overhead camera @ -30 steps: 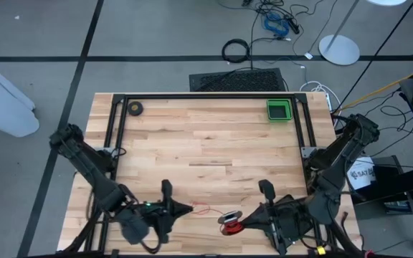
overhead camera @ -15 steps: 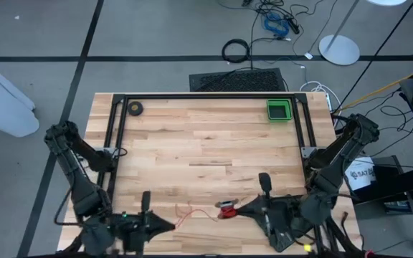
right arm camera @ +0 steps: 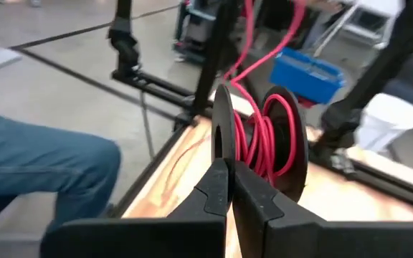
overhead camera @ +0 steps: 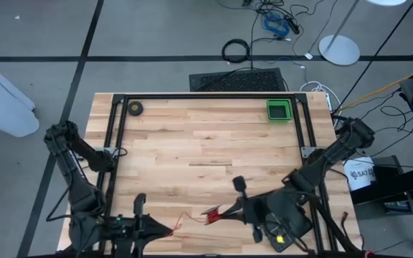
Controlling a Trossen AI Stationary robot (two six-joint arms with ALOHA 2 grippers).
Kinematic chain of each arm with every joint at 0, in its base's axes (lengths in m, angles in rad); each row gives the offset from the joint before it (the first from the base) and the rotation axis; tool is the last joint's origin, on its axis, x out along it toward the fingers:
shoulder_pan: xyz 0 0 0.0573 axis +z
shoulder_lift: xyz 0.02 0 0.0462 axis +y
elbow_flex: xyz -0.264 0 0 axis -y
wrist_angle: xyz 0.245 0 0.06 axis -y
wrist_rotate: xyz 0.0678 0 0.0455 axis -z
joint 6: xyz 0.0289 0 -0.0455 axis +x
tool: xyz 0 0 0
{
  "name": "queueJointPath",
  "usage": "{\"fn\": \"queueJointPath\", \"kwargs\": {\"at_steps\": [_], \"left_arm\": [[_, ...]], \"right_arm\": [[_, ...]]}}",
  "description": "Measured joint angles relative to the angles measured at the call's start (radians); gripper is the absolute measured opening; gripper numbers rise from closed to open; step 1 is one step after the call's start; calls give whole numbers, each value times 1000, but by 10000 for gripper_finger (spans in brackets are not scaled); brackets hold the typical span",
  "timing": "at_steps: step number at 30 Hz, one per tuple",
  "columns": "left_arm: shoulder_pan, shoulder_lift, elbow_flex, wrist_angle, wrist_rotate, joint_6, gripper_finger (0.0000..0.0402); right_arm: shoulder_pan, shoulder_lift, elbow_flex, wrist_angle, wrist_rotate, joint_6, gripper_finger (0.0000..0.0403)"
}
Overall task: Coil cords
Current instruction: Uncoil the red wire on the black spool
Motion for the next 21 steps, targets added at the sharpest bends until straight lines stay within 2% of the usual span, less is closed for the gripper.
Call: {"fn": "queueJointPath", "kwargs": {"at_steps": [9,13,21], "left_arm": [[64,8,0,-1,-8,-4,2],[106,30,0,-8,-68,-9,2],[183,51,0,-172,-80,-137,2]], "right_arm": [[-85,77,0,33,-286,9,0],[-94,109,0,109,-411,-18,0],[-88,122,0,206,-554,-42,0]]}}
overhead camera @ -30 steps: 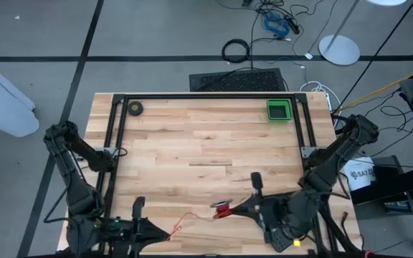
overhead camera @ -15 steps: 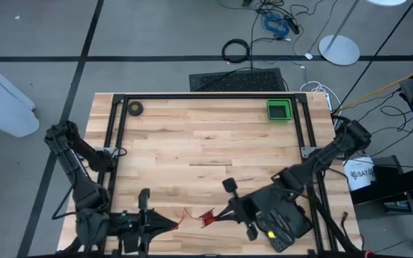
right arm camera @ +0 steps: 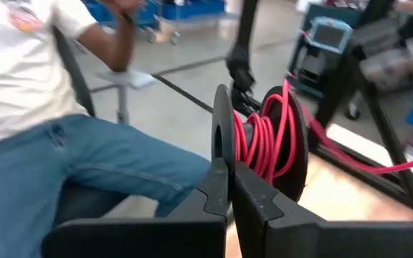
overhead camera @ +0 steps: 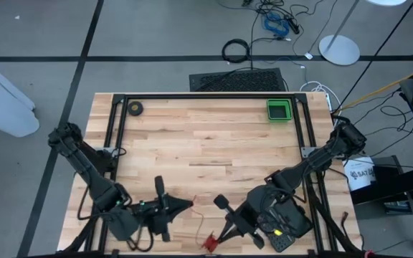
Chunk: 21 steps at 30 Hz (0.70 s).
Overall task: Coil cords
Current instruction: Uncoil the red wire on the black spool
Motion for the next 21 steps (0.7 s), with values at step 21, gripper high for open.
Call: {"fn": "queueJointPath", "kwargs": {"at_steps": [21], "left_arm": [[143,38,0,-200,145,-269,2]], "right_arm": [[22,-1,0,211,-199,-34,0]]}}
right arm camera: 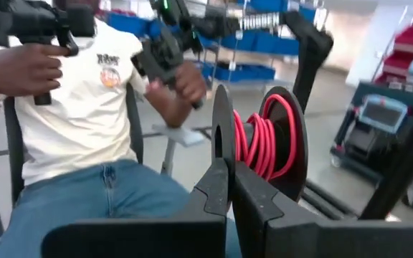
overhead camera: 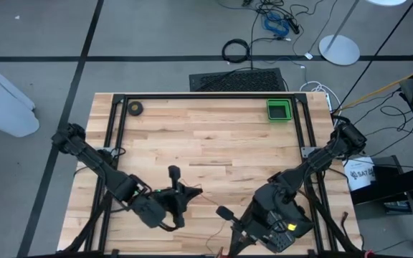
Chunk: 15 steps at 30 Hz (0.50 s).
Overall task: Coil cords
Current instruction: Uncoil the red wire on the black spool
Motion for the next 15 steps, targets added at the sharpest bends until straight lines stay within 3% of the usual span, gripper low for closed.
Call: {"fn": "queueJointPath", "kwargs": {"at_steps": [5,15], "left_arm": [[-1,7,0,-44,18,0,8],[-95,5,0,-53,-24,73,91]], "right_arm": [[24,-36,0,12,41,-32,0],[104,-190,1,-78,503,-119,0]]}}
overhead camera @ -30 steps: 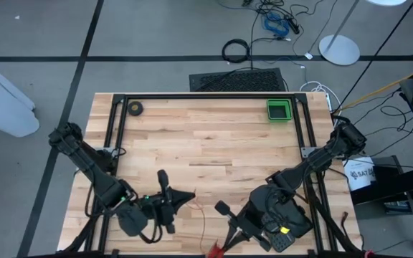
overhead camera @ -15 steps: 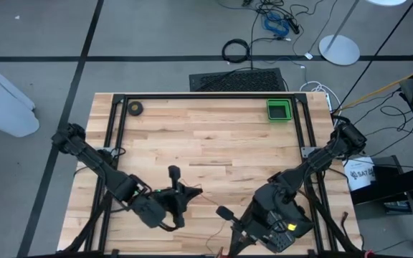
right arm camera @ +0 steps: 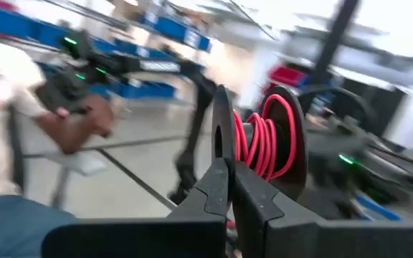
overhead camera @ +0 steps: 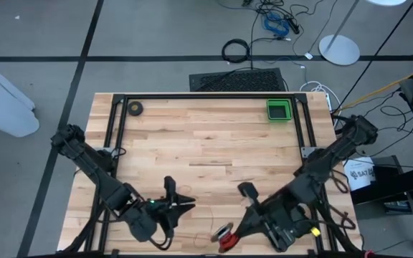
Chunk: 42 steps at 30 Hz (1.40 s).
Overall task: Coil cords
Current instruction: Uncoil the red wire on the black spool
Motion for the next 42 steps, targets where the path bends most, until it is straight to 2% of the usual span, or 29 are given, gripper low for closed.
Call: {"fn": "queueJointPath", "kwargs": {"at_steps": [3,6,10,16,20,28,33,38,42], "left_arm": [[-18,-8,0,3,-61,12,104],[-27,-11,0,6,-74,16,108],[-28,-11,0,37,-73,15,109],[-28,-11,0,172,-69,17,109],[-28,-11,0,250,-66,16,109],[-15,9,0,323,27,15,109],[16,31,0,326,41,8,109],[38,45,0,326,128,-20,109],[45,46,0,327,143,-20,109]], "right_arm": [[30,-15,0,-79,105,0,0],[50,-20,-1,-112,185,-2,0],[56,-21,-1,-132,240,-12,0],[53,-21,-1,-191,320,-9,0],[50,-21,-1,-210,326,7,0],[50,-21,-1,-209,325,8,0],[50,-21,-1,-209,325,9,0],[50,-21,-1,-214,323,19,0],[50,-21,-1,-222,322,23,0]]}}
